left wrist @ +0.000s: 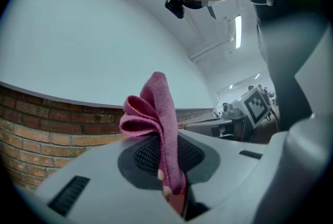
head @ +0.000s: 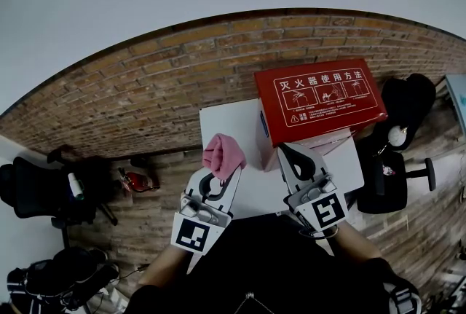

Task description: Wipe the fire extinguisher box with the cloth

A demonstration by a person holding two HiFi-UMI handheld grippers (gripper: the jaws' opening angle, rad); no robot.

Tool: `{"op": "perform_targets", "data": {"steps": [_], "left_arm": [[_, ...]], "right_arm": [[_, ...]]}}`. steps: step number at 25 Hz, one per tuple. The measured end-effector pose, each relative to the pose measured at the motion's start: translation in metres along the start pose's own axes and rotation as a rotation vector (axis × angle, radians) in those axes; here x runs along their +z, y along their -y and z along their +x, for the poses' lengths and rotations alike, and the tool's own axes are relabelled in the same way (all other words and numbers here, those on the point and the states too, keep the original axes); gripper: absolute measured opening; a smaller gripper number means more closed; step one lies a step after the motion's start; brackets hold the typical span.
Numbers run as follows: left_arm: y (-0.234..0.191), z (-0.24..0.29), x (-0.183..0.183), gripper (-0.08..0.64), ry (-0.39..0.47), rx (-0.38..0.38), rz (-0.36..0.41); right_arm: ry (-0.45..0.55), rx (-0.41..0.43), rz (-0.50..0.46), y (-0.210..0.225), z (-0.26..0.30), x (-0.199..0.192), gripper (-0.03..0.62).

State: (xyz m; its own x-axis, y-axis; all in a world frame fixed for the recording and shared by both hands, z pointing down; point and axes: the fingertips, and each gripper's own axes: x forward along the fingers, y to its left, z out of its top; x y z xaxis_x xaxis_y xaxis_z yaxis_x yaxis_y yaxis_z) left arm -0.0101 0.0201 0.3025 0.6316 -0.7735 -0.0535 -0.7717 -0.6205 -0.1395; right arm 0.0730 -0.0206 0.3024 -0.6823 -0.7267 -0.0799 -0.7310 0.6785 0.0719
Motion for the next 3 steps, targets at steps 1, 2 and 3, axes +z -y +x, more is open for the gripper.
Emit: {"op": "perform_targets", "data": {"steps": [1,2,3], "left_arm": [[0.0007,0.0001,0.0004,0.092,0.003,-0.002,-0.002],[0.0015,0.0001,0.0006,0.092,0.006,-0.005,-0.003],[0.0022,0.0001,0.0006,0.092,0.007,-0.007,-0.005]], "right_arm": [[0.0,0.003,-0.001,-0.0005,-0.0001,0.0,0.02],[0.0,0.007,-0.002,-0.0012,-0.0002,0.0,0.02],[0.0,0.01,-0.005,-0.0018,-0.0003,0.0,0.02]]}}
